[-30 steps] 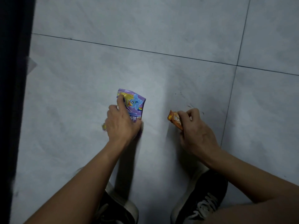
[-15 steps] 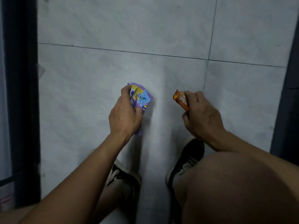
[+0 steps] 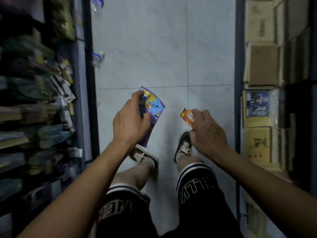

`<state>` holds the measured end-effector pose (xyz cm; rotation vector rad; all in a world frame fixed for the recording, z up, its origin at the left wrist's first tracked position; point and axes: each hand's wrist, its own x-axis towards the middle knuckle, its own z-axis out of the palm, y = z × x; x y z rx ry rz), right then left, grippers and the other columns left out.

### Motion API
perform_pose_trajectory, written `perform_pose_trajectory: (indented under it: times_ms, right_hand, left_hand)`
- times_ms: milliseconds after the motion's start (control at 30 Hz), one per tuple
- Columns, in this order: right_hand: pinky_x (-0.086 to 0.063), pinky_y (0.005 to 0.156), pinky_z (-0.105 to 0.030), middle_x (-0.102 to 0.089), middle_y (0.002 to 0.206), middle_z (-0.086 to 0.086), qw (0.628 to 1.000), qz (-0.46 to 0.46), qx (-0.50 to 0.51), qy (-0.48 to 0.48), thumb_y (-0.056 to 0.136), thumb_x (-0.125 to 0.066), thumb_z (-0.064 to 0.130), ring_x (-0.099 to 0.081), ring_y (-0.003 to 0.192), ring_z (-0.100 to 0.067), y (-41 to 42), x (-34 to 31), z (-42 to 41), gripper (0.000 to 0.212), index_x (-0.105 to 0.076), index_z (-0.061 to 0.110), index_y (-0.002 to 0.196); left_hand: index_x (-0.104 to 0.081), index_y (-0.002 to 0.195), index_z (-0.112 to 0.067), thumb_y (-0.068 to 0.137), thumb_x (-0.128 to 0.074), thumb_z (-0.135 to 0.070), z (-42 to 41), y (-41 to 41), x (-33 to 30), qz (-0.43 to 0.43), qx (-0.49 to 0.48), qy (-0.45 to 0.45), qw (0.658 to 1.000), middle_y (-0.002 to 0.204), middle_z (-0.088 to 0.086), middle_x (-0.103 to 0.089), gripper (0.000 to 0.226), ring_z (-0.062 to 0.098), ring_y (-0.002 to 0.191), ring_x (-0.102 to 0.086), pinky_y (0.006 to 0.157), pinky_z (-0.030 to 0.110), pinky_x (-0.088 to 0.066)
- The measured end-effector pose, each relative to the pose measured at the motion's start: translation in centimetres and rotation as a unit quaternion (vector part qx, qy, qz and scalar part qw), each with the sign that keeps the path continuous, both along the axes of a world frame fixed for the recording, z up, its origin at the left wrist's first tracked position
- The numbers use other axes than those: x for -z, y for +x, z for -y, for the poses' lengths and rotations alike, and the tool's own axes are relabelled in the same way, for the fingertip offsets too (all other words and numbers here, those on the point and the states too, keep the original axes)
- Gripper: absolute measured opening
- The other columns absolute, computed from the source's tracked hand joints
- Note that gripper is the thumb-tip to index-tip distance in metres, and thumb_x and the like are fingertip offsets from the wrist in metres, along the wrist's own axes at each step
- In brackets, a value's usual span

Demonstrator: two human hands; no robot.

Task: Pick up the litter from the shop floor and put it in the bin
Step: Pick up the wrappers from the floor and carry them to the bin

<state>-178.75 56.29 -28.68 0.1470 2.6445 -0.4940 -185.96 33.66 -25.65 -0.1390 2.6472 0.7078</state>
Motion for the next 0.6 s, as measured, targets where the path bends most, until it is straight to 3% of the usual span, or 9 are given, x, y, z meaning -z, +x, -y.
perform_pose_trajectory:
  times_ms: [133, 267, 600]
  right_hand:
    - [-0.050, 0.066, -0.038, -0.045, 0.113, -0.006, 0.999, -0.015, 0.030, -0.010, 0.083, -0.063, 0.024, -0.058, 0.091, -0.030, 1.5, -12.1, -0.5, 0.057, -0.042, 0.019, 0.136]
    - [-0.049, 0.067, -0.039, -0.044, 0.114, -0.005, 0.997, -0.036, 0.061, -0.014, 0.085, -0.061, 0.027, -0.059, 0.093, -0.030, 2.9, -19.3, -1.5, 0.055, -0.042, 0.020, 0.136]
    - [-0.042, 0.068, -0.033, -0.038, 0.117, -0.001, 0.972, -0.056, 0.228, -0.013, 0.087, -0.053, 0.035, -0.054, 0.097, -0.025, 7.4, -26.2, -0.7, 0.058, -0.030, 0.023, 0.139]
  left_hand:
    - [-0.041, 0.136, -0.037, 0.077, -0.056, -0.028, -2.1, -0.9, -12.9, -0.040, 0.048, -0.017, 0.998, 0.122, -0.006, -0.064, 0.061, 0.028, 0.101, -0.062, 0.072, 0.034, -0.041]
    - [-0.041, 0.137, -0.036, 0.080, -0.056, -0.028, -4.2, -1.5, -21.0, -0.089, 0.074, -0.022, 0.993, 0.121, -0.003, -0.065, 0.059, 0.029, 0.100, -0.062, 0.071, 0.032, -0.037]
    - [-0.040, 0.134, -0.039, 0.085, -0.056, -0.033, -7.4, -1.7, -26.0, -0.078, 0.207, 0.032, 0.975, 0.125, -0.009, -0.063, 0.052, 0.025, 0.103, -0.062, 0.076, 0.035, -0.046]
